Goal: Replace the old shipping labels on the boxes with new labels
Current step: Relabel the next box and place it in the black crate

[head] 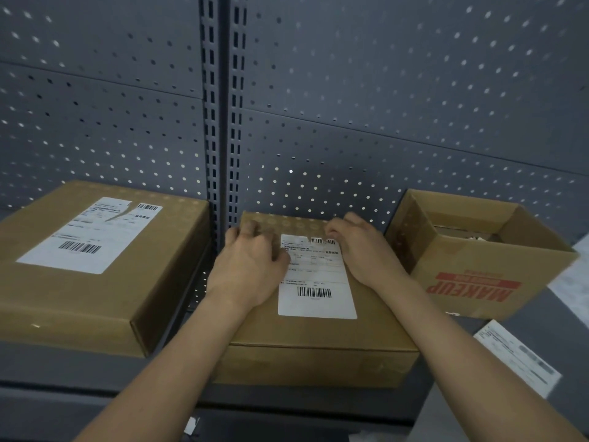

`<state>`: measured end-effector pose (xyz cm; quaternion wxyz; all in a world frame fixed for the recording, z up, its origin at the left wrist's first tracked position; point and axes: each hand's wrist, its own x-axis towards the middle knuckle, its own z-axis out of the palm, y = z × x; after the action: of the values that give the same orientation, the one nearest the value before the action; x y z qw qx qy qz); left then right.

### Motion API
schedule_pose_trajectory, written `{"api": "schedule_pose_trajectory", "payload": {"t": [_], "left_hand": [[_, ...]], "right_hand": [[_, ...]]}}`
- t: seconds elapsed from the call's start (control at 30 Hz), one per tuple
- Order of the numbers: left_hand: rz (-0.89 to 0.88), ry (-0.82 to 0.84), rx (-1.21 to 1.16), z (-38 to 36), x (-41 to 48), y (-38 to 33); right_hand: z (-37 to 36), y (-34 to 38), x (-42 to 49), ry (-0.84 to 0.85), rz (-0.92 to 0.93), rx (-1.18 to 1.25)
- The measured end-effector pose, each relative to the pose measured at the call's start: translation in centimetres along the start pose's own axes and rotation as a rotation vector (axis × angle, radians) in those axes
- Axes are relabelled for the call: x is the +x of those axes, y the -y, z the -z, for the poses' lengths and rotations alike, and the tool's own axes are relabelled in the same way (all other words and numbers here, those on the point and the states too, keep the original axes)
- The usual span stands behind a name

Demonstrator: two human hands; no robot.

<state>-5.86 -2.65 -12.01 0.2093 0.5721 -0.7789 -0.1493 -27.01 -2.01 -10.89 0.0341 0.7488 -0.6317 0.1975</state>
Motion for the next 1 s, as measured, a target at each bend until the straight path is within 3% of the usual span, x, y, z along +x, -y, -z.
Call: {"api": "schedule_pose_trajectory", "payload": {"t": [0.3,0.8,1.0], "left_hand": [[-0.001,0.002,-0.001,0.0,0.0,0.0],[0.005,0.003,-0.008,-0.1,0.3,0.3],[-0.001,-0.001,-0.002,-0.1,0.3,0.3]], "right_hand": [[0.4,-0.4,0.2,0.051,-0.034,0.113],[-0.3,-0.4,2.0,0.117,0.035,-0.13],[-0.1,-0.3,1.6,0.127,0.021,-0.116]]}}
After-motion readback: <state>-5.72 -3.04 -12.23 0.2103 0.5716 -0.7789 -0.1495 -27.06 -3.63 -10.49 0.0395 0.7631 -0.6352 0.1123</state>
